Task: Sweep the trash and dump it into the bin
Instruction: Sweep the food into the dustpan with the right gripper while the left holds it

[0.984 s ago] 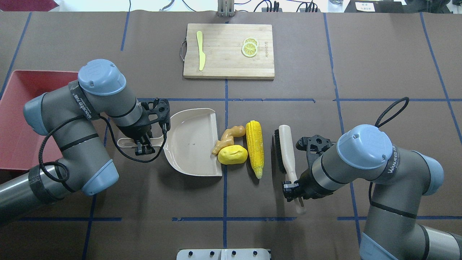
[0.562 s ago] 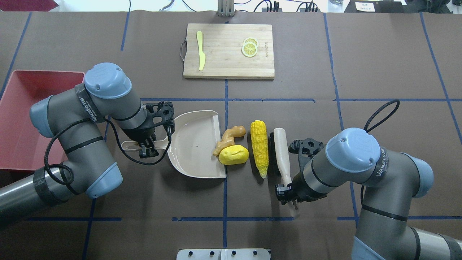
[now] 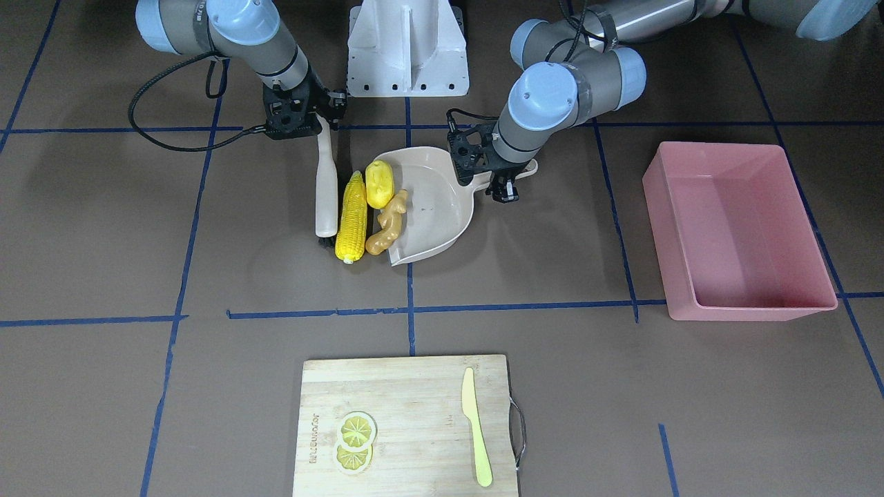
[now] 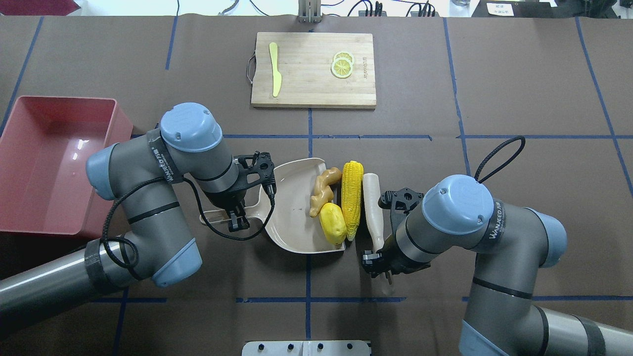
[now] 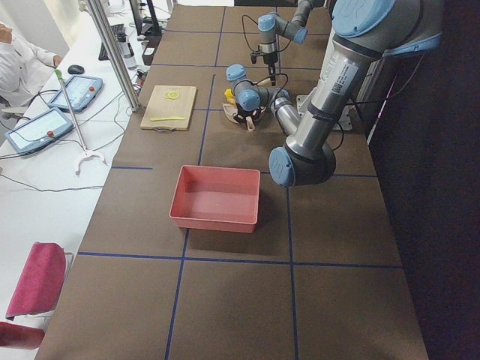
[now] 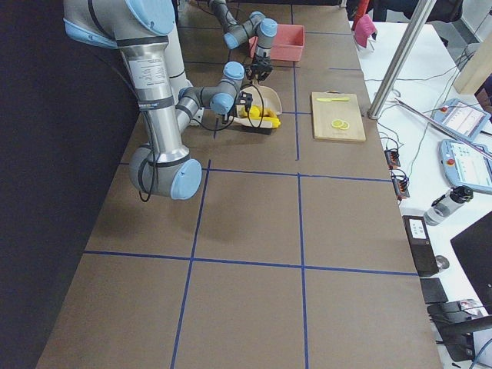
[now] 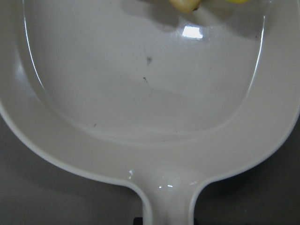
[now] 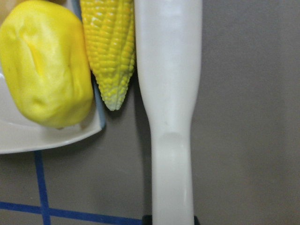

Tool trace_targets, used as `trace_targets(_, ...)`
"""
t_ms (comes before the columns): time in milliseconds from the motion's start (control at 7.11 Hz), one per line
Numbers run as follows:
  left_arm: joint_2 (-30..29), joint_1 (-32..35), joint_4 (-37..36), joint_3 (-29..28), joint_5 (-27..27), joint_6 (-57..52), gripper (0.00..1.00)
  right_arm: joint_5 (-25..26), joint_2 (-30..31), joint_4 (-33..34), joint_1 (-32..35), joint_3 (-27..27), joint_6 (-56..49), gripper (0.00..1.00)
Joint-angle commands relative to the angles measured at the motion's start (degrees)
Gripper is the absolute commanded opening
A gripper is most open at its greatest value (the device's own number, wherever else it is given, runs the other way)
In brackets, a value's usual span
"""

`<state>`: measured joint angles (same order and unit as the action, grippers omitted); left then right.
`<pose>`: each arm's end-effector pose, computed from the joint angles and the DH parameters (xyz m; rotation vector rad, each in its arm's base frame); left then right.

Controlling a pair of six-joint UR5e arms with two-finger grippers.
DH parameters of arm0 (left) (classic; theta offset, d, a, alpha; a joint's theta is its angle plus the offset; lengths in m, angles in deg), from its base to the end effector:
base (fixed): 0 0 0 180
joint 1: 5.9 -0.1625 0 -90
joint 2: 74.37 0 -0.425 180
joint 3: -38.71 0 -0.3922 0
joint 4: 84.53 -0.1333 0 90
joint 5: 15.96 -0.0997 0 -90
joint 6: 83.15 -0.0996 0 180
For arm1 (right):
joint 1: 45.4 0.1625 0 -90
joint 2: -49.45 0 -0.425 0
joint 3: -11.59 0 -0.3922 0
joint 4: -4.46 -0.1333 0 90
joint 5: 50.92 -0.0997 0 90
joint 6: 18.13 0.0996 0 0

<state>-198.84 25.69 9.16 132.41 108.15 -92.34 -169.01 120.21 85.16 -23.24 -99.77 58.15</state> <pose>0.5371 -0.4212 0.2654 0.4403 0.8771 1.3087 -0.4946 -0.2947 0.2889 -0.1733 -0.9510 -0.0777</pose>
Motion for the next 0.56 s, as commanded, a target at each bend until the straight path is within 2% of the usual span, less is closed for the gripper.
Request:
trace_targets(0, -4.79, -1.08, 0.26, -4.38, -1.84, 2.41, 0.0, 0.05, -2.38, -0.36, -0.02, 2.11, -0.33, 0.0)
trace_targets(141, -6.38, -1.18, 1.83, -6.66, -2.47, 3.81, 0.0, 0.05, -2.91, -0.45, -0.02, 2.46, -0.59, 0.0)
trace_targets(422, -6.22, -1.18, 10.59, -9.66, -2.48, 6.79, 0.0, -0.21, -3.62, -0.45, -0.02, 2.29, -0.51, 0.0)
